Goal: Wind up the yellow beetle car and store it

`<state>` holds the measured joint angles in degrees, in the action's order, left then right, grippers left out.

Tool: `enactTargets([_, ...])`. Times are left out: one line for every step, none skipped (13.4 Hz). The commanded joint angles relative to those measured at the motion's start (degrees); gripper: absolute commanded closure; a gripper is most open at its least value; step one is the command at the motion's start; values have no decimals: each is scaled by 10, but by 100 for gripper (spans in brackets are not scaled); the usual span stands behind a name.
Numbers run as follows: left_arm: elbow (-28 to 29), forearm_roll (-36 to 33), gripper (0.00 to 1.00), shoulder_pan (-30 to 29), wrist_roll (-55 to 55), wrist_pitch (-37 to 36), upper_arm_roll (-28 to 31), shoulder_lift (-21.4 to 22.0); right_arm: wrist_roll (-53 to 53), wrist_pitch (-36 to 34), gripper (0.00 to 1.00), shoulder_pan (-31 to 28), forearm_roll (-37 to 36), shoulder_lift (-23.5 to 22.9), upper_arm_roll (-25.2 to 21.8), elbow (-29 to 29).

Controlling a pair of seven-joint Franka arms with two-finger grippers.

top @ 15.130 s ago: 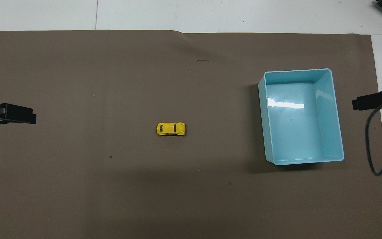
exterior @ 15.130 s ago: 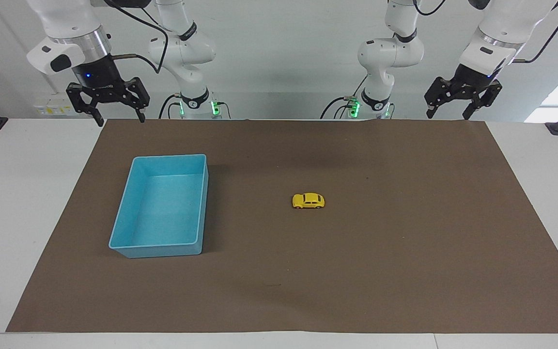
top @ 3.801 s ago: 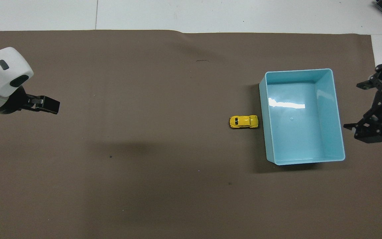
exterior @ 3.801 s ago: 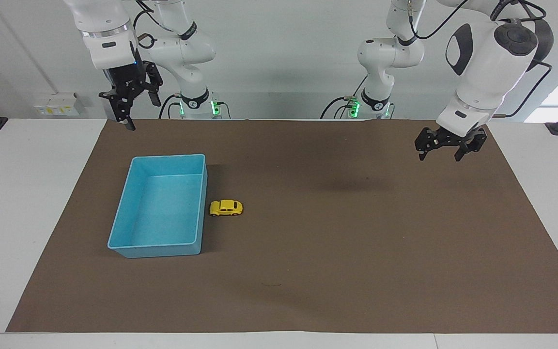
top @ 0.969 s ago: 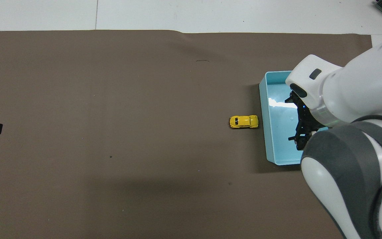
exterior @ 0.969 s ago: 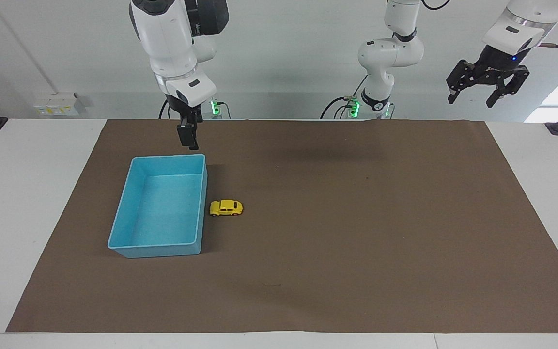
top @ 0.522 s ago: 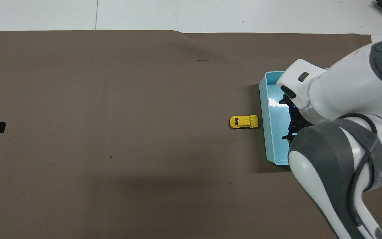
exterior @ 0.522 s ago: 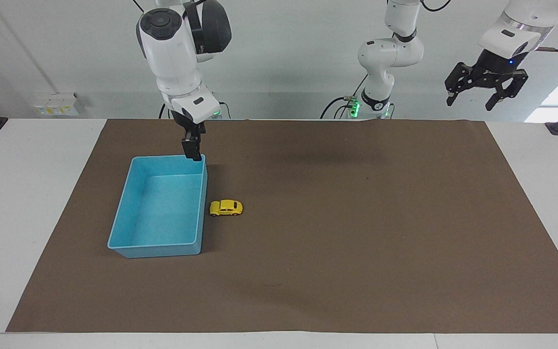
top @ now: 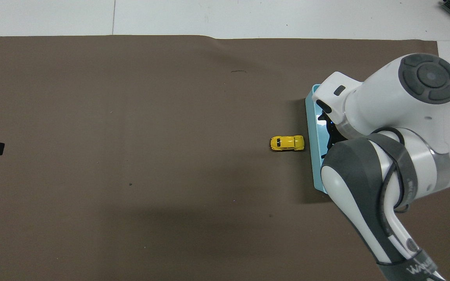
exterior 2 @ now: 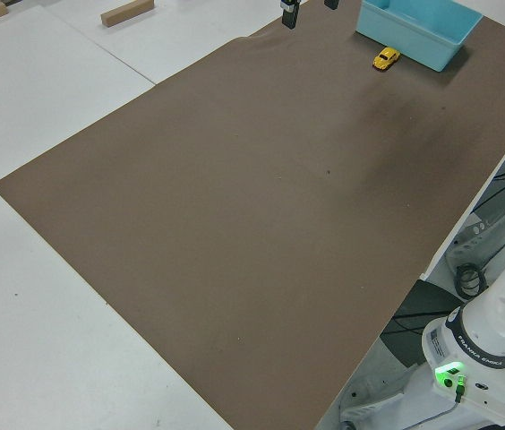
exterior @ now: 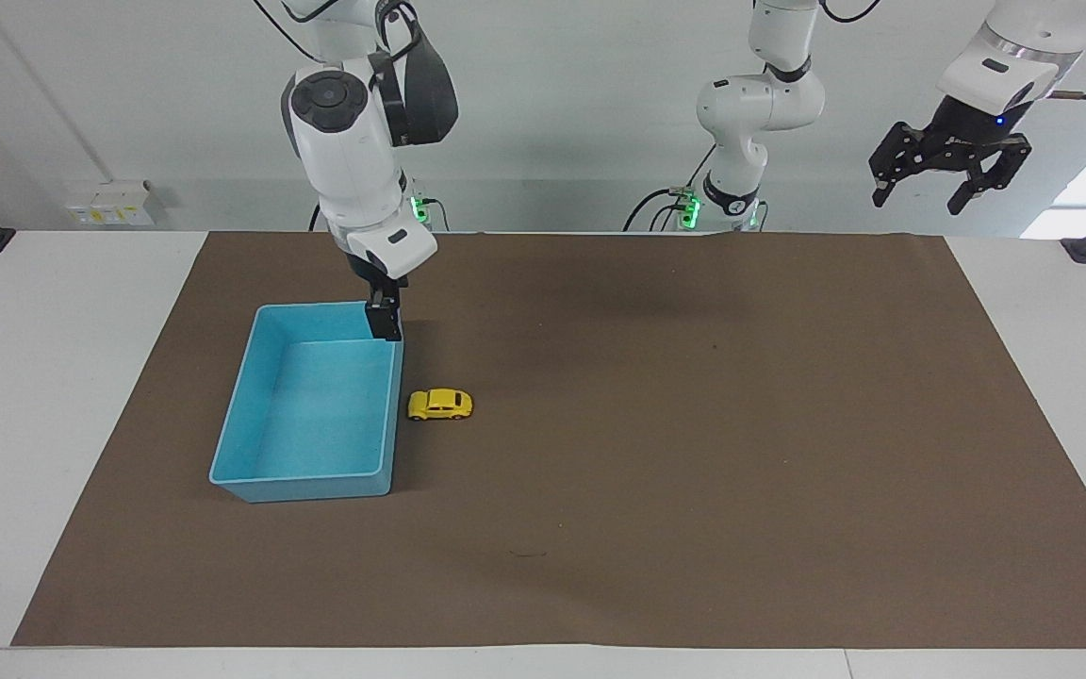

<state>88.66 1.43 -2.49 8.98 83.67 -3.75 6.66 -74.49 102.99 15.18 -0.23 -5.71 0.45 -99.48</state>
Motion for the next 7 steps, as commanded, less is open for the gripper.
enactTargets([2, 1, 0, -4, -19, -2, -1, 2, 0, 28, 0, 5, 3, -3, 3, -19])
enactTargets([4, 1, 0, -4, -22, -3, -1, 2, 0, 38, 0, 6, 3, -3, 3, -26])
enactTargets([4, 1, 0, -4, -20, -4, -1, 2, 0, 47, 0, 6, 3, -2, 3, -33])
enactTargets([1, 1, 0, -3, -16, -4, -1, 1, 0, 55, 0, 6, 3, -1, 3, -38])
enactTargets([-2, 0, 0, -3, -18, -6, 0, -1, 0, 58, 0, 6, 7, -3, 3, -40])
enactTargets([-2, 0, 0, -4, -18, -11, -1, 1, 1, 65, 0, 6, 16, -4, 3, -48])
enactTargets([-2, 0, 0, -5, -18, -11, 0, 0, 6, 79, 0, 6, 16, -3, 3, -55])
